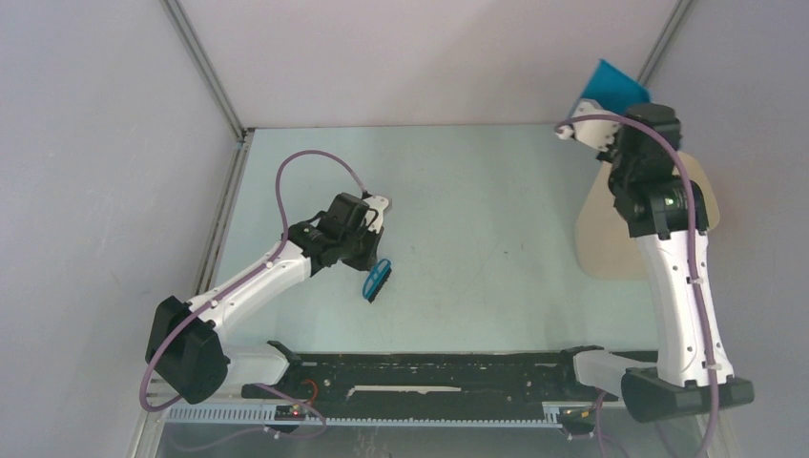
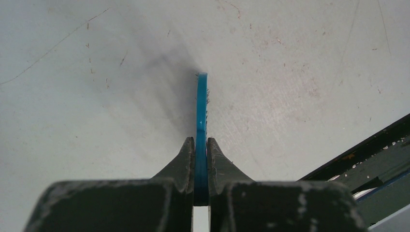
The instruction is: Sweep away the paper scraps from the table
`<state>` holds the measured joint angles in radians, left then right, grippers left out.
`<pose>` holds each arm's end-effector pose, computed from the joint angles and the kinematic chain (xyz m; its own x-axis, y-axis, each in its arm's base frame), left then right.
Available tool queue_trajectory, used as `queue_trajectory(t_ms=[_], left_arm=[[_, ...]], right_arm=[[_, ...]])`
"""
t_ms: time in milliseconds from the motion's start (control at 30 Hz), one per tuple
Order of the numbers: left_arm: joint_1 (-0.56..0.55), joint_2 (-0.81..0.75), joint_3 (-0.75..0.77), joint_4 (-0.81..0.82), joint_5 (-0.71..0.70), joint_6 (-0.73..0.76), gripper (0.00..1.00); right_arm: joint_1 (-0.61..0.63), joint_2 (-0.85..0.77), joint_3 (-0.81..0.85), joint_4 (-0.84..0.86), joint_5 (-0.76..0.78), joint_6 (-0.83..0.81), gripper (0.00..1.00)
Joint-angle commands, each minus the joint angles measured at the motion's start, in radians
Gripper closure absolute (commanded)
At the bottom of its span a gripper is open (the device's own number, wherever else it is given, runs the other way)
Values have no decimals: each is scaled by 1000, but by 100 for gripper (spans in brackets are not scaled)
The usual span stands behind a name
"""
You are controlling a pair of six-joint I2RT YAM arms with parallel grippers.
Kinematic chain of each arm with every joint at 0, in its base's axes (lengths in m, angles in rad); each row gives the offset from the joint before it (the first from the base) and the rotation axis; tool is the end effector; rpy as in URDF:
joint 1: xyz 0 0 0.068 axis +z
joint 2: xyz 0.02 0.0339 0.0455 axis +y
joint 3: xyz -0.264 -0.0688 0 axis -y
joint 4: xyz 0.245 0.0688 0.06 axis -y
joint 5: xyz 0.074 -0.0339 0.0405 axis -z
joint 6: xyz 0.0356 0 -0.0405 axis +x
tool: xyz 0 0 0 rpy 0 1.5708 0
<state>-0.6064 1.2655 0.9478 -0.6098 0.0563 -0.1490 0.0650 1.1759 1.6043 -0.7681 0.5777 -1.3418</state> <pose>0.2107 -0.1486 0.2581 -0.7388 0.3320 -0.5865 0.4925 0.8600 -0.1336 0.2151 -0.0055 0.4789 -0.5229 -0.8516 -0.0368 -0.2195 0.1763 -0.9595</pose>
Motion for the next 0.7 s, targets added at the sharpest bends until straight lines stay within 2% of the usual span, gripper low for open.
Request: queue_trajectory(t_ms=[0, 100, 200, 267, 367, 500, 667], left_arm=[[4, 6, 28, -4, 3, 13, 99], [4, 4, 27, -5, -8, 16, 99], [4, 9, 26, -8, -26, 23, 99], [5, 13, 30, -12, -30, 24, 99], [9, 18, 35, -16, -24, 22, 99], [13, 19, 35, -16, -23, 15, 100], [13, 10, 52, -15, -21, -20, 100]], right_arm=[[192, 70, 83, -265, -20, 247, 87], [316, 103, 87, -342, -112, 355, 87], [353, 129, 80, -490, -406, 437, 87], [352, 120, 15, -513, -620, 452, 86], [356, 105, -157, -480, -784, 501, 86], [366, 78, -391, -377, -863, 534, 86], [431, 82, -594, -216, -852, 595, 86]])
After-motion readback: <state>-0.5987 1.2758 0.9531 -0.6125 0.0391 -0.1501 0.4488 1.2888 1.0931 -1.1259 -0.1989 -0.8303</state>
